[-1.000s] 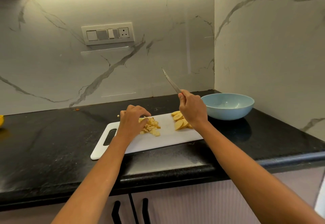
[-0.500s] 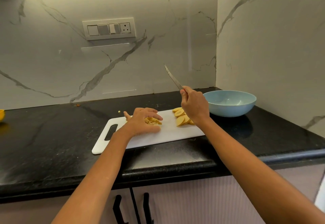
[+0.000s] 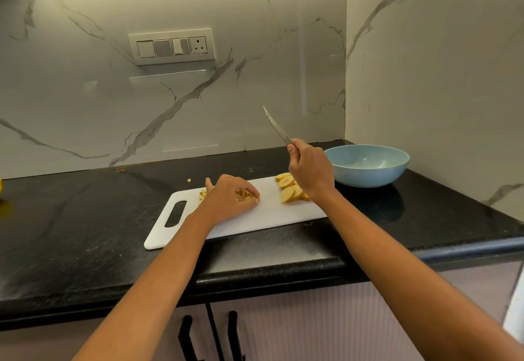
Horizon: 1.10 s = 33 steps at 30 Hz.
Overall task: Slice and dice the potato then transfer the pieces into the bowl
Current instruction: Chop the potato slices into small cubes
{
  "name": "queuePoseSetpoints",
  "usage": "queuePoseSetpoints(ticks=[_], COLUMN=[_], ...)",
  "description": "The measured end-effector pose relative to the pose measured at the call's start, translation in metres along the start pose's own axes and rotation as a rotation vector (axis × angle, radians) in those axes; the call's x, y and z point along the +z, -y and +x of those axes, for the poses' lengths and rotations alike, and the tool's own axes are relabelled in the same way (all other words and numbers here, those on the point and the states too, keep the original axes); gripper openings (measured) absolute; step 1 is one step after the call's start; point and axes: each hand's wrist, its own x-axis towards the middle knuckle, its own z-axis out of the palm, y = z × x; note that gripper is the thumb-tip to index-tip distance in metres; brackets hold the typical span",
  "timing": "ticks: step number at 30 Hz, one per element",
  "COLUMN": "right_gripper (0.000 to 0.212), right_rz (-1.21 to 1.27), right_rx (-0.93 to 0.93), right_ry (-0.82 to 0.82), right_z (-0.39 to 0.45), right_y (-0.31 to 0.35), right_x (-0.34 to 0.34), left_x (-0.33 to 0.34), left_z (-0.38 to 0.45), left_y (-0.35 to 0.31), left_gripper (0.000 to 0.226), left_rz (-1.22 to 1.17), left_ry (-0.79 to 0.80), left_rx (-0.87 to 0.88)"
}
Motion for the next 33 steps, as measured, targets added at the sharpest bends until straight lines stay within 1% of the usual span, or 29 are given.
queuePoseSetpoints(ticks=[3,6,9,11,12,14,16,18,19,22,23,26,27,29,31,33], right_gripper=[0.031,0.031,0.030,0.030,0.030,0.030,0.030,0.030,0.030,0.030,0.029,0.029,0.030,0.030,0.031,0.031], right_rz=[0.000,-0.003,0.002,0.007,0.009,0.011,0.014,0.017,0.020,0.030,0.035,0.047,0.048,0.052,0.062,0.068], right_rx=[0.001,0.002,0.006,0.010,0.012,0.015,0.010,0.006,0.006,0.005,0.006,0.010,0.013,0.017,0.015,0.015], right_ry=[0.002,0.000,-0.001,-0.006,-0.008,-0.013,-0.014,-0.011,-0.011,-0.018,-0.022,-0.036,-0.039,-0.044,-0.050,-0.059], right_z=[0.000,0.000,0.000,0.000,0.000,0.000,0.000,0.001,0.001,0.001,0.001,0.002,0.002,0.002,0.003,0.003], right_y=[0.000,0.000,-0.001,-0.001,-0.001,0.000,0.000,0.000,0.001,0.001,0.002,0.002,0.002,0.002,0.003,0.004], right_x=[0.000,0.000,0.000,-0.001,-0.002,-0.003,-0.002,-0.002,-0.002,-0.003,-0.004,-0.005,-0.006,-0.006,-0.006,-0.007], left_x=[0.000,-0.001,-0.006,-0.012,-0.016,-0.024,-0.030,-0.032,-0.031,-0.026,-0.023,-0.020,-0.019,-0.020,-0.021,-0.019], left_z=[0.000,0.000,0.001,0.003,0.002,-0.002,-0.006,-0.007,-0.007,-0.006,-0.005,-0.001,0.000,0.002,0.002,0.002], left_y=[-0.002,-0.005,-0.001,0.004,0.005,0.004,0.004,0.007,0.009,0.010,0.011,0.013,0.013,0.014,0.008,-0.002], left_gripper=[0.015,0.016,0.021,0.024,0.026,0.034,0.044,0.050,0.049,0.035,0.035,0.046,0.044,0.038,0.025,0.014], left_rz=[0.065,0.086,0.025,-0.061,-0.121,-0.254,-0.328,-0.253,-0.189,-0.060,-0.060,-0.093,-0.093,-0.092,-0.126,-0.174], left_ry=[-0.011,-0.045,-0.105,-0.109,-0.075,0.050,0.150,0.183,0.182,0.111,0.090,0.030,0.007,-0.073,-0.184,-0.246], left_rx=[-0.030,-0.068,-0.112,-0.142,-0.141,-0.150,-0.160,-0.175,-0.191,-0.229,-0.218,-0.163,-0.169,-0.155,-0.063,0.012])
